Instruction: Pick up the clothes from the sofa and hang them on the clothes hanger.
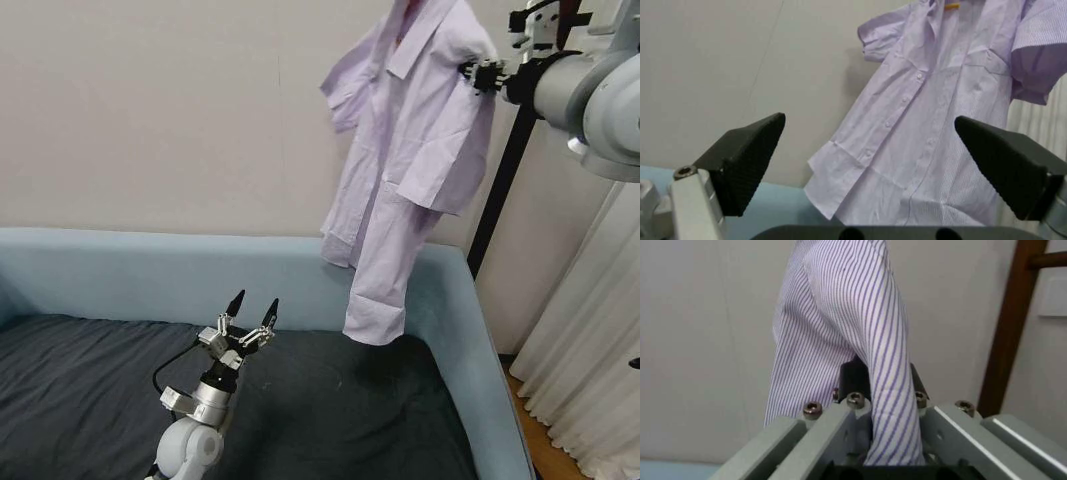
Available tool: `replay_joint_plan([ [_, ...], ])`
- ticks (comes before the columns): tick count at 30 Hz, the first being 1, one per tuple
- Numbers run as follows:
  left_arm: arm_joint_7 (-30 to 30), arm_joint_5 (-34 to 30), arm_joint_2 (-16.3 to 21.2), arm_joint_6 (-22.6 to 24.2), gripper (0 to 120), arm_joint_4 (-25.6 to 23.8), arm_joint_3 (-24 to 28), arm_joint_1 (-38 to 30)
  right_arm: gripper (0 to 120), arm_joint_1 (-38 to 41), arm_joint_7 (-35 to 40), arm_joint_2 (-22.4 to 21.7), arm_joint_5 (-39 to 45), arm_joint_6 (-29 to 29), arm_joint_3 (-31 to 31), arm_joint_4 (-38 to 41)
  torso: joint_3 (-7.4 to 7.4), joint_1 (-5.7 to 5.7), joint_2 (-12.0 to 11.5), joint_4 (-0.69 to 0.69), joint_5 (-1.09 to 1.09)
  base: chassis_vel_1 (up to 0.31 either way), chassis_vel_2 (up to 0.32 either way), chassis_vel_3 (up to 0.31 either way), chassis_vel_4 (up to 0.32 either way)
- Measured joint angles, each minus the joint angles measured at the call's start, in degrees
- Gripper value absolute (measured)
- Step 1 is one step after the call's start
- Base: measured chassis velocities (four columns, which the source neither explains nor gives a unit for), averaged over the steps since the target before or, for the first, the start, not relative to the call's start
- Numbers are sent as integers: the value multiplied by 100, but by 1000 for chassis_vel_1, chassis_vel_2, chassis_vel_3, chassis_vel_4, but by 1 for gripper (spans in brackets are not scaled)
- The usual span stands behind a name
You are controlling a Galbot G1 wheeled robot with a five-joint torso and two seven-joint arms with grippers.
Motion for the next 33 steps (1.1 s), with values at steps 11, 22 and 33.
replay_joint_plan([
  [11, 8, -2, -56, 5, 100, 124, 263, -227, 0, -1055, 415, -837, -629, 154, 899, 608, 0, 0, 0, 0, 1, 0, 0, 0, 0],
  [22, 7, 68, -133, 41, 100, 220, 382, -299, 0, -2824, -100, -1368, -2240, 405, 2054, 772, 0, 0, 0, 1, 1, 0, 0, 0, 0],
  [33, 8, 76, -90, 35, 100, 159, 290, -122, 0, -4038, -276, -1121, -2974, 447, 2787, 861, 0, 0, 0, 1, 0, 0, 0, 0, 0],
])
